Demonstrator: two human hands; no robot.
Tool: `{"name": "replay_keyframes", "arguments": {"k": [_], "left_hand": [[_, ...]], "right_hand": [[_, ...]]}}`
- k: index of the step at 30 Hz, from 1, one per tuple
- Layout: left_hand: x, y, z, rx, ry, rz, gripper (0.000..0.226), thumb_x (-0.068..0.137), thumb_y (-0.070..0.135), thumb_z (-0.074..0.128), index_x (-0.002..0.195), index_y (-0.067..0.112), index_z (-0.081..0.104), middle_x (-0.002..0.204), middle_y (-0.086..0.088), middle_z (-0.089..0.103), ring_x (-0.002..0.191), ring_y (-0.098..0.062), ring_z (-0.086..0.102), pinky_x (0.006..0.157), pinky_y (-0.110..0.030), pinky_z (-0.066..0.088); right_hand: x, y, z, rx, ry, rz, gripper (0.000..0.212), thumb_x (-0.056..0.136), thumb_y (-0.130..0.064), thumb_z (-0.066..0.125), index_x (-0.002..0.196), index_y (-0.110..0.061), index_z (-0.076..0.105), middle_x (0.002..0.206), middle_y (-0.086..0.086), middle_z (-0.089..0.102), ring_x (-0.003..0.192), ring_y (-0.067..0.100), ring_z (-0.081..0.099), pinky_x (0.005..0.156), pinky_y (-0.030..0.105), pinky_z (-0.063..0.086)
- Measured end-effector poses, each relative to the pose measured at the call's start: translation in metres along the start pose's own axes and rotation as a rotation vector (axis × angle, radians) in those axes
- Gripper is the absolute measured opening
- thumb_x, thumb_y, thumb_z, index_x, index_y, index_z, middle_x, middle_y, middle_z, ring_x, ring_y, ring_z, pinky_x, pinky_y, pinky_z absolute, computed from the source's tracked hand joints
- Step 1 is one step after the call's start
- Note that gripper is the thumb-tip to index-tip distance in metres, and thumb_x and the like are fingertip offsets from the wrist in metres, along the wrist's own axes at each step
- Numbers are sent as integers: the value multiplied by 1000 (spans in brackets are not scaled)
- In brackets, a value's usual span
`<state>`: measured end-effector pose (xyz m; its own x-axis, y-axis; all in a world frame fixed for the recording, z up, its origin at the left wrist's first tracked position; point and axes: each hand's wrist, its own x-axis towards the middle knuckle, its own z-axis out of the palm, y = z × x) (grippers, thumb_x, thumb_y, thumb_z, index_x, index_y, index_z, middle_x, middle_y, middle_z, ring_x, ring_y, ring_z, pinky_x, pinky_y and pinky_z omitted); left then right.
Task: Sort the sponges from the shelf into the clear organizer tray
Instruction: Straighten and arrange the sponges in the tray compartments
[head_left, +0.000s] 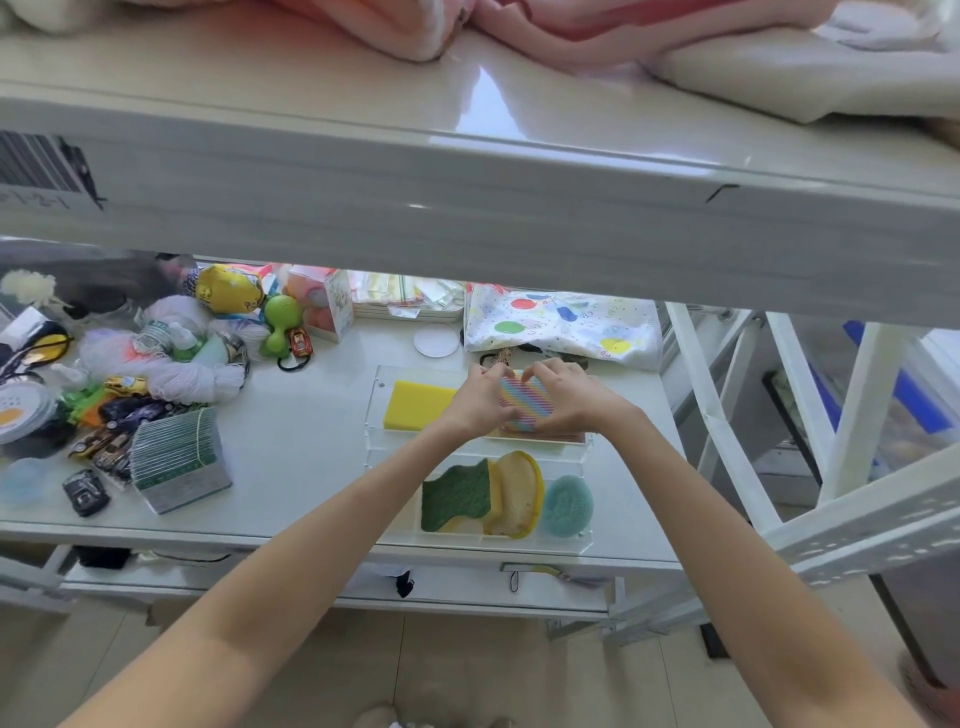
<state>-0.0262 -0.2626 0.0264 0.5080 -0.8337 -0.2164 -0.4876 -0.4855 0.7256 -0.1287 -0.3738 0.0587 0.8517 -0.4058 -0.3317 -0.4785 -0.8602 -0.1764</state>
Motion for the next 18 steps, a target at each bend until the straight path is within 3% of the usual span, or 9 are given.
{"name": "replay_keyframes", "arguments": {"k": [5, 10, 14, 18], "left_hand": [[0, -5, -9, -156, -49, -76, 56, 85, 11, 67, 135, 11, 42, 133, -15, 48, 121, -30, 53, 97, -43, 50], [1, -5, -8, -295, -107, -209, 57, 87, 7, 63, 134, 14, 33, 105, -14, 56, 92, -25, 58, 91, -42, 52], [3, -2, -7, -383, -120, -252, 53, 89, 2, 56, 134, 13, 30, 109, -18, 58, 92, -25, 57, 80, -36, 53], [2, 1, -9, -552, -105, -282, 50, 91, -2, 48, 134, 17, 32, 115, -14, 52, 97, -23, 58, 65, -24, 53]], "right_hand": [[8, 1, -3, -2, -54, -62, 72, 71, -33, 74, 132, -24, 35, 138, 7, 44, 127, 27, 38, 107, 47, 36], [11, 4, -4, -2, -22, -79, 82, 63, -23, 81, 130, -20, 34, 131, 8, 48, 119, 27, 42, 99, 42, 42], [16, 7, -4, -19, -57, -80, 97, 62, -24, 85, 140, -16, 28, 139, 8, 42, 127, 27, 40, 107, 42, 39], [18, 8, -2, -29, -34, -93, 98, 62, -30, 86, 142, -14, 30, 139, 7, 40, 130, 26, 36, 111, 41, 35]]}}
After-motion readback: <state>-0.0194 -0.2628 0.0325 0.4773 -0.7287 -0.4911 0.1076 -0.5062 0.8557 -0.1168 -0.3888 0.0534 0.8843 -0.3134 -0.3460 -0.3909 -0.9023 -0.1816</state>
